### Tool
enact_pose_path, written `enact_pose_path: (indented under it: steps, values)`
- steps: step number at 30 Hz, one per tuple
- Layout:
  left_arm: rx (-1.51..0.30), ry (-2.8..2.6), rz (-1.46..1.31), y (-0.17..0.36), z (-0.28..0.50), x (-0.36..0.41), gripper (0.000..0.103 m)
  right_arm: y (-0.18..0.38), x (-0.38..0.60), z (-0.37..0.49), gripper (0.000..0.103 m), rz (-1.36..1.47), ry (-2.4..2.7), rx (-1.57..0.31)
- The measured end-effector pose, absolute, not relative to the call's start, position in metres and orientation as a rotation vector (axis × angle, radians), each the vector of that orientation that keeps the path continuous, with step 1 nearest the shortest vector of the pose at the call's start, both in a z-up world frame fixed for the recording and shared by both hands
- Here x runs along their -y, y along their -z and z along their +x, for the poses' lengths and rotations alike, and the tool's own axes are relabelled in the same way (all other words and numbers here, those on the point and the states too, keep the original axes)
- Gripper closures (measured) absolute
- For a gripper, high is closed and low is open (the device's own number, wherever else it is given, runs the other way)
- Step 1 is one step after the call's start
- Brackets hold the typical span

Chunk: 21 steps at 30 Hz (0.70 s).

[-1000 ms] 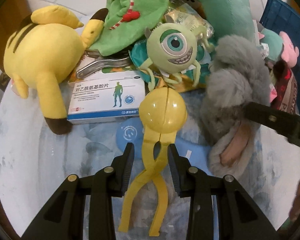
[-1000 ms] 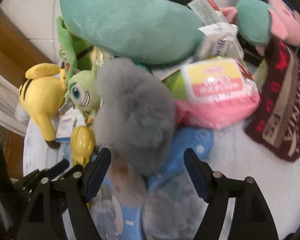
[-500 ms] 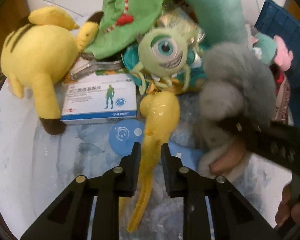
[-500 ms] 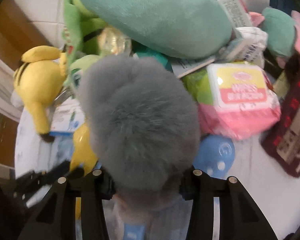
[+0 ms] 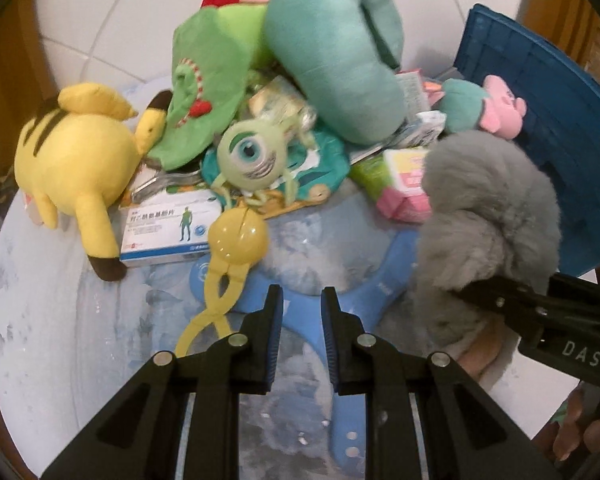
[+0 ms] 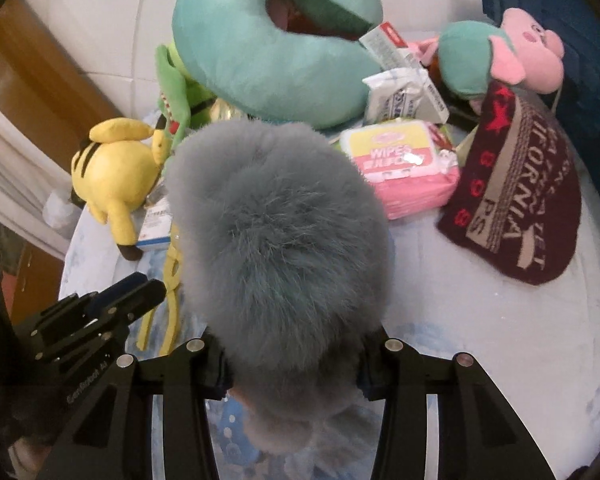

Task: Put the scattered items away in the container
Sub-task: 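Lift the yellow tongs with the left tool while the right tool lifts the grey plush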

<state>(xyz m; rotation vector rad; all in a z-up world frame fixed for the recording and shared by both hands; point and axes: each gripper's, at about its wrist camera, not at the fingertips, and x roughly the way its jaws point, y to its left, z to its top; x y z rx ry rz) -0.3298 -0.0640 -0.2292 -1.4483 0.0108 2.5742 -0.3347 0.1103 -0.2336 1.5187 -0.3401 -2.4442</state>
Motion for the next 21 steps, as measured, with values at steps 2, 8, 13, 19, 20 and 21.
enact_pose_path:
  steps: [2, 8, 13, 19, 20, 21]
  values:
    - [-0.011, -2.594, -1.428, 0.221, -0.325, 0.059, 0.084, 0.227, -0.111, -0.333, 0.059, 1.494, 2.448, 0.338]
    - [-0.017, -2.669, -1.367, 0.192, -0.309, 0.04, 0.084, 0.2, -0.126, -0.325, 0.059, 1.391, 2.435, 0.339]
    - [-0.039, -2.728, -1.341, 0.173, -0.296, 0.015, 0.084, 0.172, -0.142, -0.32, 0.059, 1.299, 2.437, 0.303]
    - [-0.062, -2.718, -1.331, 0.16, -0.289, -0.009, 0.084, 0.155, -0.16, -0.312, 0.059, 1.292, 2.473, 0.254]
    - [-0.066, -2.71, -1.321, 0.159, -0.289, -0.013, 0.084, 0.154, -0.162, -0.31, 0.059, 1.294, 2.481, 0.248]
    - [-0.07, -2.701, -1.311, 0.158, -0.289, -0.016, 0.084, 0.152, -0.164, -0.308, 0.059, 1.296, 2.49, 0.241]
